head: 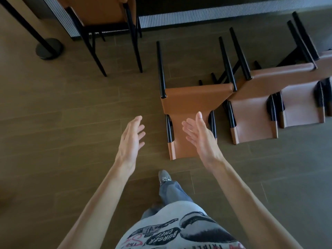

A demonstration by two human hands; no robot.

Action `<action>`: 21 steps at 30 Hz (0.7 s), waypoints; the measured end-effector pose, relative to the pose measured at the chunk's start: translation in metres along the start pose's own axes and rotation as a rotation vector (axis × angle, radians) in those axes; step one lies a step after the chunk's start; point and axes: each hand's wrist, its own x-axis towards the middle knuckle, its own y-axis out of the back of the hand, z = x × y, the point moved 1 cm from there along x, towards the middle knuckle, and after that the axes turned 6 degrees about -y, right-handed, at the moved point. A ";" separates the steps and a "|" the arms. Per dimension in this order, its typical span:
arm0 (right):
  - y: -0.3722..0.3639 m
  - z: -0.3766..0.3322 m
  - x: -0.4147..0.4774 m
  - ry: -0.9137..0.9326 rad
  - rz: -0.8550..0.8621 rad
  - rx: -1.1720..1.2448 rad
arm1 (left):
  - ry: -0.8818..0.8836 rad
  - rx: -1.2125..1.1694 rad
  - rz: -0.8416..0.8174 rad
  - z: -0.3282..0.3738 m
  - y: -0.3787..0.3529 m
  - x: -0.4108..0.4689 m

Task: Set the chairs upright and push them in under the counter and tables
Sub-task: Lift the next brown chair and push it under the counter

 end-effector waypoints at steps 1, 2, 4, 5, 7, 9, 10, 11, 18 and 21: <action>0.002 0.006 -0.006 -0.002 -0.004 0.006 | -0.002 0.004 0.002 -0.004 -0.003 -0.007; 0.004 0.011 -0.012 -0.001 -0.007 0.011 | -0.007 0.007 0.006 -0.007 -0.005 -0.013; 0.008 0.023 -0.022 0.005 -0.015 0.006 | -0.011 0.002 0.017 -0.017 -0.010 -0.027; 0.010 0.029 -0.028 0.007 -0.016 0.002 | -0.010 -0.006 0.024 -0.022 -0.012 -0.035; 0.017 0.041 -0.041 0.021 -0.013 -0.008 | -0.014 -0.016 0.030 -0.034 -0.020 -0.054; 0.026 0.052 -0.055 0.018 -0.015 -0.032 | -0.006 -0.029 0.030 -0.048 -0.029 -0.071; 0.031 0.058 -0.063 0.015 -0.012 -0.042 | 0.007 -0.039 0.033 -0.055 -0.035 -0.081; 0.037 0.064 -0.072 0.017 -0.006 -0.047 | 0.009 -0.049 0.035 -0.061 -0.041 -0.090; 0.082 0.096 -0.116 -0.004 0.007 -0.096 | 0.031 -0.071 0.020 -0.088 -0.080 -0.137; 0.104 0.105 -0.122 -0.015 0.027 -0.092 | 0.052 -0.068 0.000 -0.094 -0.103 -0.148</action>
